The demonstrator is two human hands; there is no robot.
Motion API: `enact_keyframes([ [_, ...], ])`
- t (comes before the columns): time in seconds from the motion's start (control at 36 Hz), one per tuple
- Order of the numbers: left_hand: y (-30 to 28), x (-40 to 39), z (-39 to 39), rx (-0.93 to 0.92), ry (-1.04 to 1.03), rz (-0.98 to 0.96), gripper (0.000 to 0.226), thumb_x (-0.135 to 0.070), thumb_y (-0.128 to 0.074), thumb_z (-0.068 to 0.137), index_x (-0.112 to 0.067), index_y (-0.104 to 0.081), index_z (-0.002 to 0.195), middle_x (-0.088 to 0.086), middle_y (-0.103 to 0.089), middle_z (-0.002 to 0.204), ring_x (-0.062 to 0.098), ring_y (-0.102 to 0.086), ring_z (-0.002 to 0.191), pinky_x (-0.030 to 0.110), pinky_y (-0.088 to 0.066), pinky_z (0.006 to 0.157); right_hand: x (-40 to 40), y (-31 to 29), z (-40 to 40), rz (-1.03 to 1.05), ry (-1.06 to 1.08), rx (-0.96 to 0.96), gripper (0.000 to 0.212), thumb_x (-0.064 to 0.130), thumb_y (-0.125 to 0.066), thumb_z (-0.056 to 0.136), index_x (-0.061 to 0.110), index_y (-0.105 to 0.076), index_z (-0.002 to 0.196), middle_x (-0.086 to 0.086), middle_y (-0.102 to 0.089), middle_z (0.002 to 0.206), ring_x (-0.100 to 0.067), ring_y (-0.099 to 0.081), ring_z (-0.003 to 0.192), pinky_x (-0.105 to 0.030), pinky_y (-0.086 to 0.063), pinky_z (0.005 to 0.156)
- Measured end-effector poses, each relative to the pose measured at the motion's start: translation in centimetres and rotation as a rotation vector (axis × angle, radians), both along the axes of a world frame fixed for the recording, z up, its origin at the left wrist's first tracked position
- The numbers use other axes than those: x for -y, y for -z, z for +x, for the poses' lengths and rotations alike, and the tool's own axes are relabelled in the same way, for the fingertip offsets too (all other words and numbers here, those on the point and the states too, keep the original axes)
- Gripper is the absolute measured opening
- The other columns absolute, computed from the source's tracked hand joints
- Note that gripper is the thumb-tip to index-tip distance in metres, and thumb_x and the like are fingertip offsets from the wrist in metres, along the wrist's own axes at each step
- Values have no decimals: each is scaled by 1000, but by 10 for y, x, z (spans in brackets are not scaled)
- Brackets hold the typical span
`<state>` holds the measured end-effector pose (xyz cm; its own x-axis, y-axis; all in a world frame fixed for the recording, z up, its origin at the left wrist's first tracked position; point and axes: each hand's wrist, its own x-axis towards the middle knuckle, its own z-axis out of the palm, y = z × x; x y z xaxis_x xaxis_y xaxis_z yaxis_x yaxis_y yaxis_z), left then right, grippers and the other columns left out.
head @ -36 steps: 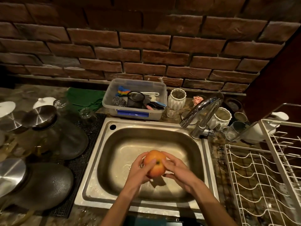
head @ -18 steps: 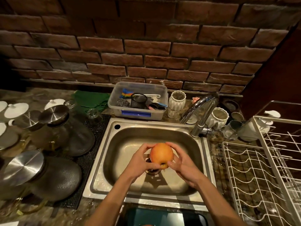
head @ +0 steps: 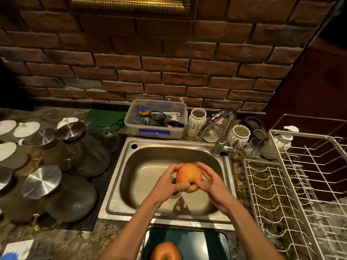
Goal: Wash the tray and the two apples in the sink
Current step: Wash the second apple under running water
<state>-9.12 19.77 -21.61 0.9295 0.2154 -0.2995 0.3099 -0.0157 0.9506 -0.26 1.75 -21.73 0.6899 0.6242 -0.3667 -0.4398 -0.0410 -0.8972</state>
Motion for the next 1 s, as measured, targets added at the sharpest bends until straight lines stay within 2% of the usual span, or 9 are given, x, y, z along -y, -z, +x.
enact_keyframes([
  [0.06,-3,8,-2,-34,-2,-52,63,-39,-88,66,-50,-58,121,-8,-52,133,25,-63,115,49,-62,86,6,-3,-3,-23,41,-27,62,0,-72,87,25,-53,140,-3,-53,148,-24,-59,129,-43,-53,104],
  [0.22,-11,31,-10,-117,-22,-194,74,-39,-88,69,-32,-56,136,14,-53,133,35,-69,109,49,-63,82,24,-15,-22,-91,102,-65,48,36,-80,73,30,-68,119,-3,-67,132,-23,-66,118,-35,-56,83],
  [0.33,-23,44,-20,-156,-6,-243,63,-24,-81,83,-22,-54,140,16,-56,130,32,-75,98,46,-64,79,39,-26,-34,-150,84,-70,46,43,-81,72,33,-71,116,0,-72,124,-20,-70,108,-23,-56,68],
  [0.42,-33,55,-30,-171,-7,-259,59,-19,-79,85,-17,-54,138,10,-61,115,24,-78,85,47,-65,76,54,-32,-43,-170,47,-57,51,43,-81,73,31,-70,121,-3,-71,124,-25,-71,108,-31,-58,75],
  [0.5,-38,67,-39,-215,-52,-302,54,-20,-81,84,-13,-52,129,16,-57,121,32,-76,90,47,-64,70,69,-35,-53,-175,27,-60,64,40,-81,76,23,-63,136,-5,-68,129,-26,-71,110,-30,-60,77],
  [0.64,-37,86,-57,-291,-82,-372,52,-27,-83,81,-13,-51,120,22,-56,128,35,-74,93,42,-65,66,89,-40,-72,-199,14,-78,54,34,-75,84,20,-63,135,-6,-70,127,-26,-73,108,-30,-61,76],
  [0.78,-24,105,-75,-327,-93,-312,53,-35,-86,76,-17,-56,116,19,-58,126,36,-74,99,53,-62,82,110,-33,-93,-243,-6,-95,53,38,-75,82,27,-64,132,-4,-64,131,-23,-71,110,-26,-60,78],
  [0.89,-10,121,-90,-354,-121,-266,51,-36,-87,75,-18,-59,114,16,-60,125,33,-74,99,50,-64,77,123,-20,-109,-272,17,-117,56,36,-76,84,23,-62,137,-7,-62,134,-27,-70,112,-28,-60,79],
  [1.0,1,134,-106,-429,-128,-271,49,-32,-84,80,-13,-58,117,18,-62,124,33,-75,95,49,-64,75,134,-3,-126,-304,24,-173,40,27,-73,91,24,-64,130,-8,-61,136,-27,-67,116,-33,-62,82],
])
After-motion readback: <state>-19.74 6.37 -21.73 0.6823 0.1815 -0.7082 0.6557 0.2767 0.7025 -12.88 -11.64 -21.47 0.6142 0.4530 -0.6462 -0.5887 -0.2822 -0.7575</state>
